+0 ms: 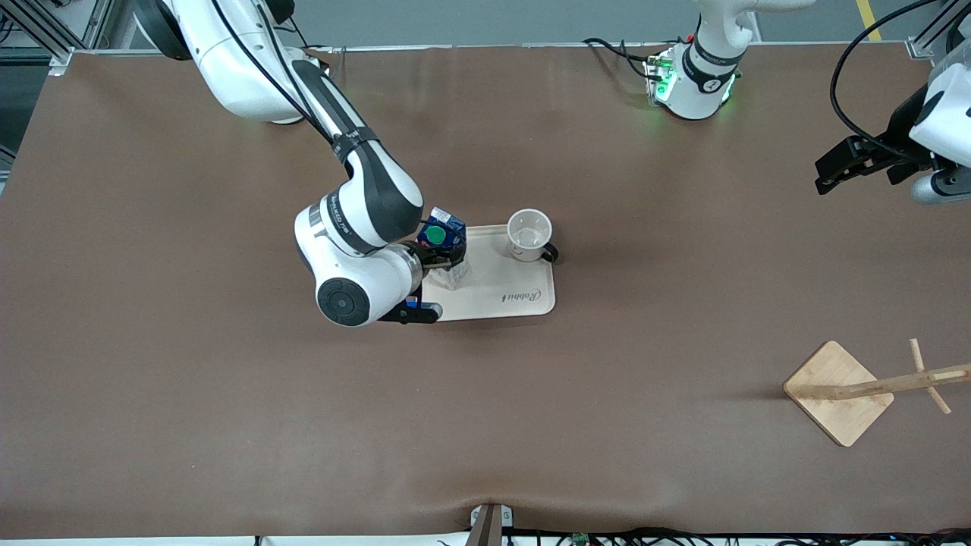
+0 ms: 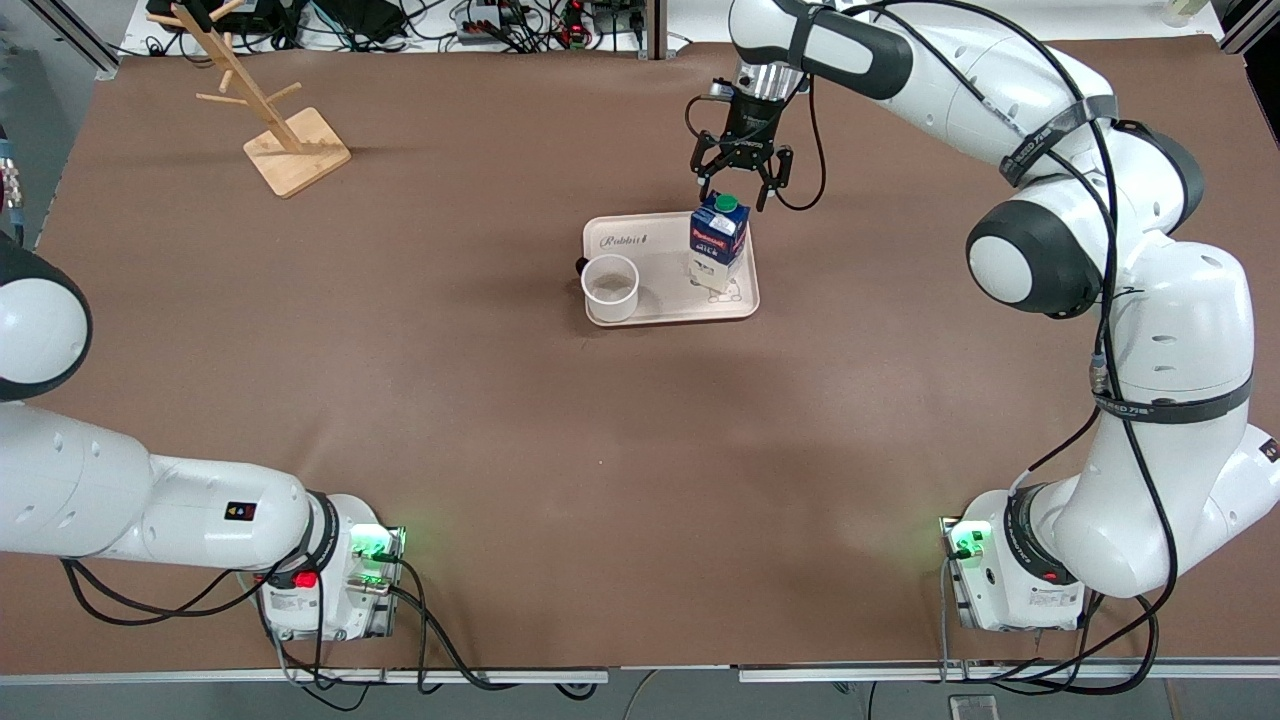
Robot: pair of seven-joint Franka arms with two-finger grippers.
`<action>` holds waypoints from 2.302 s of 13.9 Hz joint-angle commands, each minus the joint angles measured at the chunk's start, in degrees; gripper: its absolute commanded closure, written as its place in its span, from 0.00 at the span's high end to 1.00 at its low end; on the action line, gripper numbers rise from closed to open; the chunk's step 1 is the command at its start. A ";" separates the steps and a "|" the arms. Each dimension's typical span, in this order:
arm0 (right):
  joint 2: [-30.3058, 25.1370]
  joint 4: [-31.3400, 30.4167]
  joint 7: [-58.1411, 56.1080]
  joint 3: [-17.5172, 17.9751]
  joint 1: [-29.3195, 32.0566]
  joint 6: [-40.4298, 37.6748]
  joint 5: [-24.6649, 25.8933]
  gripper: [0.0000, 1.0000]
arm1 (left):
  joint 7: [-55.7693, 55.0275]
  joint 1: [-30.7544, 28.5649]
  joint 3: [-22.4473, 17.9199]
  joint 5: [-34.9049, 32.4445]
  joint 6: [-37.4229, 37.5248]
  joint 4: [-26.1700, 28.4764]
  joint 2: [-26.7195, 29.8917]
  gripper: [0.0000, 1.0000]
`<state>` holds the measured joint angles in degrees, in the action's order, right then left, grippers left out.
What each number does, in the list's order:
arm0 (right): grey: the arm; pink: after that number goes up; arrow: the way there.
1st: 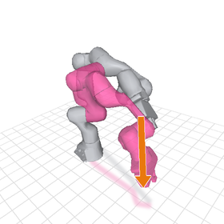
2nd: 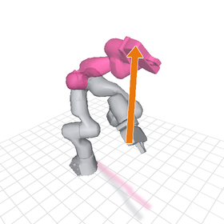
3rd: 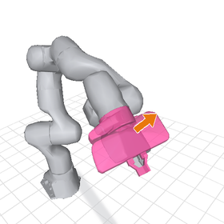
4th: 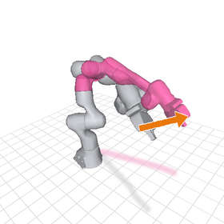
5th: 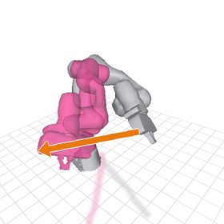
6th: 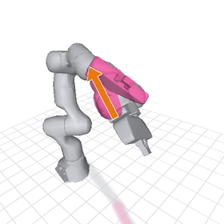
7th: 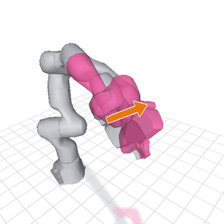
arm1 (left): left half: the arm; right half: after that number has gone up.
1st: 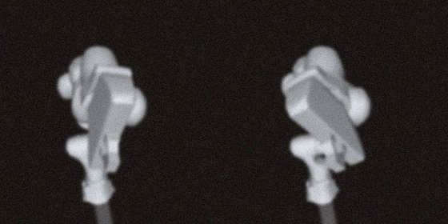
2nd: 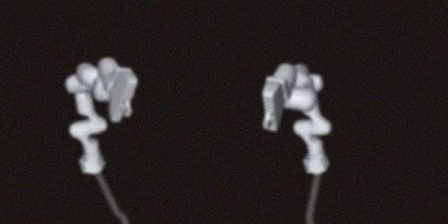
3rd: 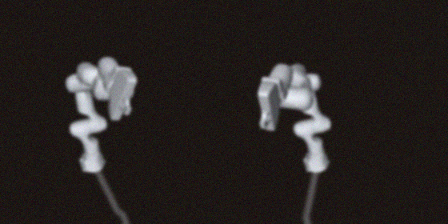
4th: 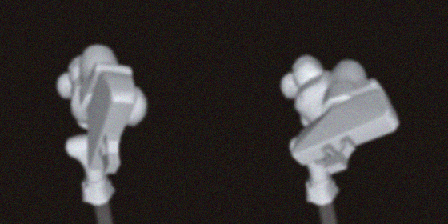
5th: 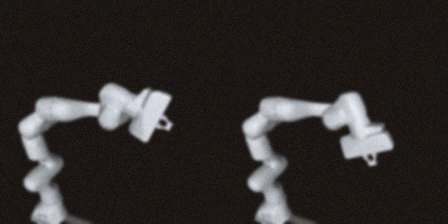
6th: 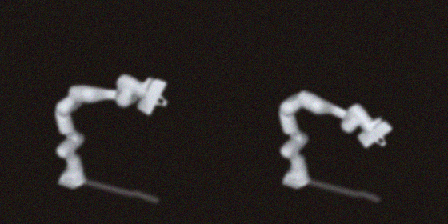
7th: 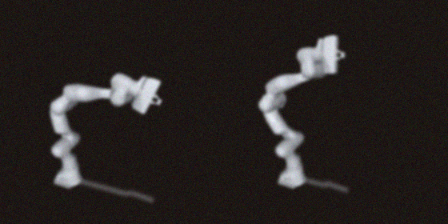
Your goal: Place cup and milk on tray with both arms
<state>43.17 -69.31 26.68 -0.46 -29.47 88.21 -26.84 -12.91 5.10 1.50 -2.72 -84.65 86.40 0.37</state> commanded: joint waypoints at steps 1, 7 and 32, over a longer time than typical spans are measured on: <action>0.33 2.59 -0.31 0.19 0.73 -0.32 -0.23 1.00 | 1.13 -0.09 -0.01 0.78 -1.49 1.23 0.69 1.00; -1.42 5.32 -0.31 0.46 4.34 -1.11 -0.67 1.00 | 1.13 -0.61 1.04 1.05 -3.51 1.49 0.69 1.00; -36.92 -1.51 -26.06 4.67 33.87 -17.45 28.25 1.00 | 0.78 -8.18 10.80 0.08 -1.14 -0.70 -1.51 1.00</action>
<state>10.84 -65.78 0.86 3.22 4.08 71.24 0.35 -12.82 -2.69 11.87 -2.63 -87.25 87.26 -0.44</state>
